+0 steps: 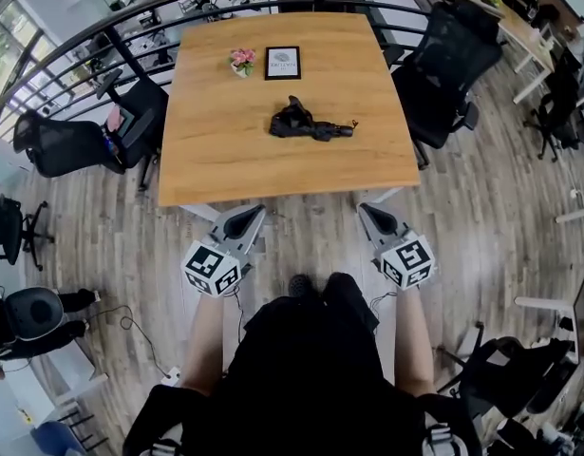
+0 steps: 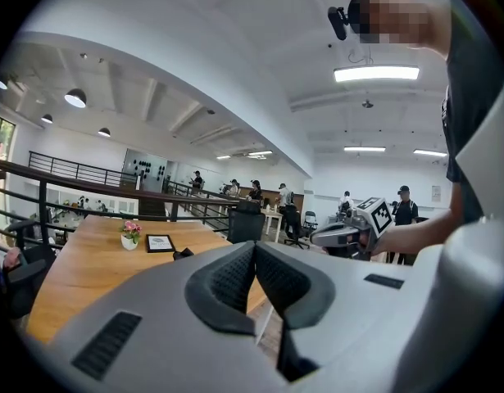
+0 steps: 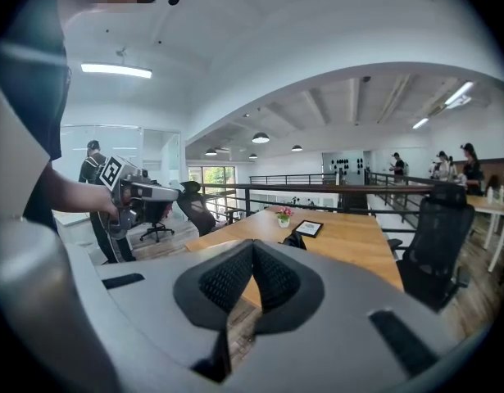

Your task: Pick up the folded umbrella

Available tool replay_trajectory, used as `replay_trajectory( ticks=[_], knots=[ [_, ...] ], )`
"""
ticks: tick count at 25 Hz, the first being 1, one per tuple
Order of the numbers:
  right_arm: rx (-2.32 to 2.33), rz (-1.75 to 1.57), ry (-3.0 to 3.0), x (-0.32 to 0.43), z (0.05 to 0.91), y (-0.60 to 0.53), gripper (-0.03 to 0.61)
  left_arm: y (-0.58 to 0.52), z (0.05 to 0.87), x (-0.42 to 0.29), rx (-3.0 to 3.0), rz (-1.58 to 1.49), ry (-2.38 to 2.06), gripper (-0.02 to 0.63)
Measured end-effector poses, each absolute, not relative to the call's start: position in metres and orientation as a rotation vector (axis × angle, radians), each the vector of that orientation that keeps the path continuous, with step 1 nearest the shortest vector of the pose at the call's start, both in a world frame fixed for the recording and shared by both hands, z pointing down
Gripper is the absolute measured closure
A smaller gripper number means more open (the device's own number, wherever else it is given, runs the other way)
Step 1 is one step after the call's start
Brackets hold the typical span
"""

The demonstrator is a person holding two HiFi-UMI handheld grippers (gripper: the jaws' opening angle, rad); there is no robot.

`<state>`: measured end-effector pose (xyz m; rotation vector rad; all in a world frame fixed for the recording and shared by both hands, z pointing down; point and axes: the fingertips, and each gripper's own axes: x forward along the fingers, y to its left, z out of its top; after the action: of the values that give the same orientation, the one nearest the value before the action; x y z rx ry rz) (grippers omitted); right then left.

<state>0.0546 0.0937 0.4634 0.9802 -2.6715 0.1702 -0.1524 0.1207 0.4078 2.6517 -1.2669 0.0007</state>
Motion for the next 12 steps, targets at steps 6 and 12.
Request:
replay_trajectory(
  ticks=[6, 12],
  knots=[
    [0.977, 0.186, -2.664, 0.046, 0.467, 0.06, 0.569, 0.089, 0.41, -0.16, 2.645, 0.013, -1.265, 0.592],
    [0.966, 0.198, -2.669, 0.048, 0.474, 0.025, 0.569, 0.057, 0.418, -0.162, 2.619, 0.022, -1.282, 0.593]
  ],
)
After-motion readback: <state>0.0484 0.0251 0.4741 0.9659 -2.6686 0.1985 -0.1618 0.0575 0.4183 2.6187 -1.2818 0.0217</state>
